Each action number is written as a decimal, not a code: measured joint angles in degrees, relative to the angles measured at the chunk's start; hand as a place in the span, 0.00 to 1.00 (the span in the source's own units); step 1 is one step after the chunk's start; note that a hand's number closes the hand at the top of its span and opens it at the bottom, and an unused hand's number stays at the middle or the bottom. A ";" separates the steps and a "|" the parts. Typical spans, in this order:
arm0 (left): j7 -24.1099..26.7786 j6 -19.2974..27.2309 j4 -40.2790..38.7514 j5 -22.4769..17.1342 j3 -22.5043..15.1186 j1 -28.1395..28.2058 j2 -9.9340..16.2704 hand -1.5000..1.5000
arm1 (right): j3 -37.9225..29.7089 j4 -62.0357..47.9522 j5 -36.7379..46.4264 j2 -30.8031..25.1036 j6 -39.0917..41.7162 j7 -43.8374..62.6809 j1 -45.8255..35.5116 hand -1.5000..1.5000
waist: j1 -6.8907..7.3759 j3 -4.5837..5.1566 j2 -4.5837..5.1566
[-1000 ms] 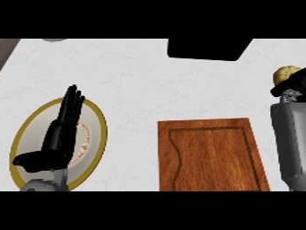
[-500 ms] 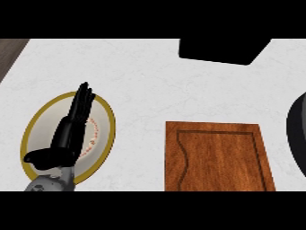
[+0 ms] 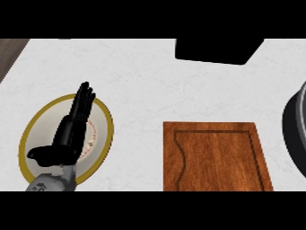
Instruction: Pick the squash from the cutting board and place it in the pot
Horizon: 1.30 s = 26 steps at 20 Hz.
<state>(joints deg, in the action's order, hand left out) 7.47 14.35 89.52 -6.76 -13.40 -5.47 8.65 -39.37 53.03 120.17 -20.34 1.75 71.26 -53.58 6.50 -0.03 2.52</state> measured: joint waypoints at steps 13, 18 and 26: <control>0.90 0.46 -1.22 -0.49 2.28 2.18 0.42 0.50 | -13.62 7.91 11.04 10.83 -1.63 0.05 2.73 1.00 | -3.91 0.00 -1.64; 0.71 0.79 -0.79 -0.42 2.80 2.80 0.44 0.50 | -17.79 10.92 8.98 15.79 -4.21 -0.21 4.88 1.00 | -4.89 -0.04 -2.02; 0.78 0.37 -0.99 -0.84 3.64 3.09 0.60 0.50 | -26.90 14.39 1.46 19.80 -8.29 -1.12 8.90 0.00 | -5.49 -0.07 -2.21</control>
<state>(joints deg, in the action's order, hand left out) 8.25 14.72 88.53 -7.60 -9.76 -2.38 9.24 -66.27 67.42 121.63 -0.55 -6.54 70.14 -44.68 1.01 -0.09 0.31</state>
